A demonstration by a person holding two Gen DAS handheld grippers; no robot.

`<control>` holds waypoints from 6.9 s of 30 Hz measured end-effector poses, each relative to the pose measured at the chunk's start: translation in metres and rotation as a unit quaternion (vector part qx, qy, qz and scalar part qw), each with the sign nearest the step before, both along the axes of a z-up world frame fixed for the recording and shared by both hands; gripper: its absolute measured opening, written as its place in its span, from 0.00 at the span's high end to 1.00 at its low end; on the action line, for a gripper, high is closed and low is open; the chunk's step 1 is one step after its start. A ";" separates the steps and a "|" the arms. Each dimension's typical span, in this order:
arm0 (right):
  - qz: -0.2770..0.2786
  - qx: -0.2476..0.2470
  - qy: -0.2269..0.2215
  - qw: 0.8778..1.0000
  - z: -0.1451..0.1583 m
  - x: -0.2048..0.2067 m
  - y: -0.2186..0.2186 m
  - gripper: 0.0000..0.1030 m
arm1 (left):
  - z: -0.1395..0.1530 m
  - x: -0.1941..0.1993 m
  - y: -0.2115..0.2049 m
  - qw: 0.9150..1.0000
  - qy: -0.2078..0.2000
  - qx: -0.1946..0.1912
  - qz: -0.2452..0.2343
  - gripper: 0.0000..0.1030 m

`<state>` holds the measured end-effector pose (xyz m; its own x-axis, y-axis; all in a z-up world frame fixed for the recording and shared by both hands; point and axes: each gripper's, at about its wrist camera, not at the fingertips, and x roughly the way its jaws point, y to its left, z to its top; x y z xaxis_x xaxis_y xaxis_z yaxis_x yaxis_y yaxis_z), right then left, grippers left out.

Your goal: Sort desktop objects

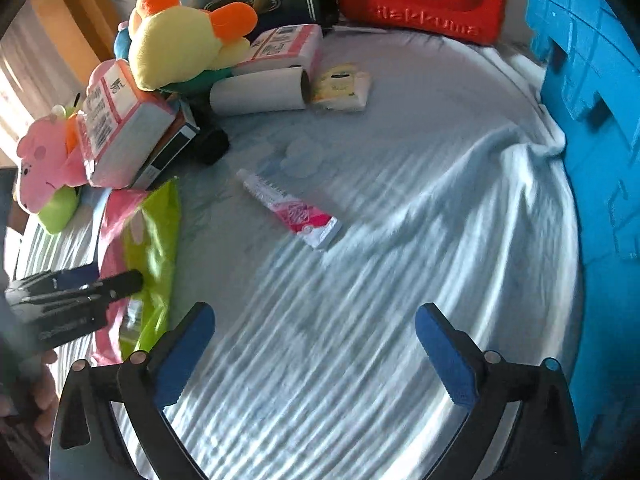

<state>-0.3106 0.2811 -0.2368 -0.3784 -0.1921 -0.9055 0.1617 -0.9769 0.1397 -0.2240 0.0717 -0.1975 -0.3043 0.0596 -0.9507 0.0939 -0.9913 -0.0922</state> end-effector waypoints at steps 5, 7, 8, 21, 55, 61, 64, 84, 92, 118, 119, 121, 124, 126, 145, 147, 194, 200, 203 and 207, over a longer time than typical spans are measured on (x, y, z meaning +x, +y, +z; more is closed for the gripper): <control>0.005 0.015 0.008 1.000 -0.012 -0.033 -0.023 0.01 | -0.002 -0.007 0.009 0.998 0.034 0.013 -0.043 0.35; 0.014 0.014 0.010 1.000 -0.017 -0.047 -0.029 0.01 | -0.002 -0.012 0.012 0.998 0.037 0.017 -0.048 0.30; 0.019 0.017 0.011 1.000 -0.019 -0.052 -0.032 0.01 | -0.002 -0.015 0.015 0.998 0.037 0.016 -0.053 0.28; 0.071 0.069 0.015 0.995 -0.025 -0.057 -0.067 0.81 | 0.003 -0.017 0.017 0.992 0.058 0.005 -0.108 0.77; -0.006 0.000 -0.022 1.000 -0.002 0.011 0.010 0.60 | -0.007 -0.024 0.046 0.995 -0.013 0.098 -0.012 0.35; -0.004 -0.012 -0.021 1.000 0.001 0.014 0.018 0.51 | -0.019 -0.025 0.081 0.997 -0.034 0.043 -0.053 0.00; -0.011 -0.016 -0.018 1.000 0.001 0.015 0.021 0.49 | -0.018 -0.021 0.087 0.997 -0.054 0.005 -0.051 0.04; 0.004 -0.021 -0.038 0.999 -0.011 0.009 0.009 0.21 | -0.019 -0.017 0.060 0.998 -0.018 -0.033 0.050 0.00; -0.003 0.006 -0.024 1.000 -0.007 0.001 0.002 0.20 | 0.006 -0.003 0.073 1.000 0.002 -0.027 -0.011 0.27; 0.043 0.044 0.017 0.998 0.006 -0.001 -0.053 0.83 | 0.059 0.028 -0.003 0.994 0.106 0.008 -0.020 0.29; 0.042 0.044 0.016 0.998 0.006 0.001 -0.052 0.83 | 0.048 0.017 0.002 0.995 0.099 0.009 -0.017 0.29; 0.038 0.042 0.012 0.998 0.004 0.003 -0.049 0.83 | 0.023 -0.005 0.013 0.997 0.071 0.014 -0.013 0.29; 0.035 0.041 0.004 0.999 0.000 0.005 -0.043 0.83 | -0.009 -0.023 0.016 0.999 0.028 0.037 -0.011 0.13; 0.034 0.046 -0.001 0.998 -0.005 0.005 -0.039 0.83 | -0.021 -0.031 0.017 0.999 0.034 0.041 0.001 0.00; 0.007 0.003 0.102 0.995 0.087 0.026 -0.042 0.83 | 0.116 0.046 0.040 0.980 0.192 -0.031 -0.034 0.62; 0.000 0.001 0.137 0.991 0.120 0.037 -0.040 0.83 | 0.144 0.051 0.040 0.974 0.222 -0.038 -0.037 0.62; -0.211 0.148 0.194 0.946 0.233 0.185 0.342 0.83 | 0.270 0.103 0.453 0.905 0.235 -0.051 -0.352 0.54; -0.218 0.143 0.196 0.945 0.236 0.184 0.341 0.83 | 0.270 0.106 0.454 0.906 0.234 -0.058 -0.349 0.48; -0.217 0.146 0.194 0.946 0.236 0.182 0.340 0.83 | 0.271 0.107 0.456 0.904 0.236 -0.067 -0.349 0.43; -0.217 0.149 0.192 0.946 0.236 0.182 0.339 0.83 | 0.271 0.111 0.459 0.900 0.245 -0.081 -0.352 0.41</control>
<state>-0.1290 0.6198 -0.0011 -0.6746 0.2978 -0.6754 -0.2798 -0.9499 -0.1394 -0.1132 0.5312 0.0739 -0.6306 0.2746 -0.7259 -0.5755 -0.7930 0.1999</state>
